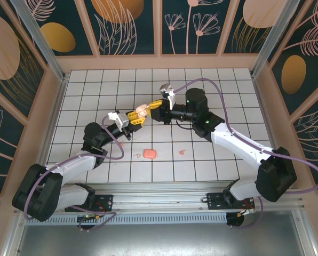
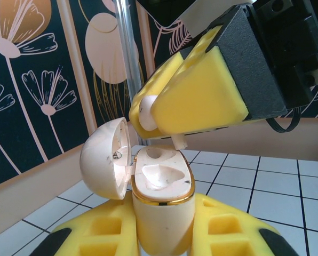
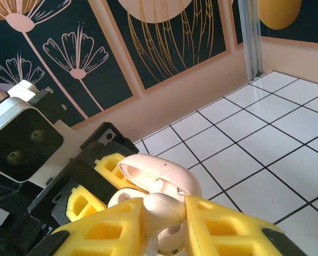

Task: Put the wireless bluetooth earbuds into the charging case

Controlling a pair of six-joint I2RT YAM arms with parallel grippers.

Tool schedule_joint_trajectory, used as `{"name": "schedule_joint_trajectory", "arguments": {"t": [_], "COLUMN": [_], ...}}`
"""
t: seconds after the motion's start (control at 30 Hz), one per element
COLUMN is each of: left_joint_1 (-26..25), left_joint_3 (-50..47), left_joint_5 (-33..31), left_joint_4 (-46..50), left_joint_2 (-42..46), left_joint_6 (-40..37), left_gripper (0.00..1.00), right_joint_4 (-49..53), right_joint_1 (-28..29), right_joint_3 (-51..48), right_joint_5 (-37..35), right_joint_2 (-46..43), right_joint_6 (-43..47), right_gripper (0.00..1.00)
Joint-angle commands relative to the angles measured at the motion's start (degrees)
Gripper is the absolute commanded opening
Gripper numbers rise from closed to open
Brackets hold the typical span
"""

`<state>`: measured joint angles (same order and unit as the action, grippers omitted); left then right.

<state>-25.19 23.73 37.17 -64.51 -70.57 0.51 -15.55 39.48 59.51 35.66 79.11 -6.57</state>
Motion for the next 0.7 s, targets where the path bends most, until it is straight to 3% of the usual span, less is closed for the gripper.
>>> {"name": "schedule_joint_trajectory", "arguments": {"t": [0.0,0.37,0.67], "left_joint_1": [-0.3,-0.5,-0.5], "left_joint_3": [1.1,1.4,1.8], "left_joint_5": [0.4,0.6,-0.1], "left_joint_4": [-3.2,-3.8,-3.8], "left_joint_2": [0.3,0.5,1.9], "left_joint_6": [1.1,1.8,2.4], "left_gripper": [0.03,0.03,0.04], "right_joint_4": [-3.5,-5.5,1.7], "right_joint_1": [0.5,0.6,2.1], "right_joint_3": [0.0,-0.3,0.5], "right_joint_5": [-0.6,-2.3,-6.9], "right_joint_2": [0.7,2.5,2.8], "right_joint_6": [-0.7,-2.4,2.6], "right_gripper": [0.24,0.24,0.24]}}
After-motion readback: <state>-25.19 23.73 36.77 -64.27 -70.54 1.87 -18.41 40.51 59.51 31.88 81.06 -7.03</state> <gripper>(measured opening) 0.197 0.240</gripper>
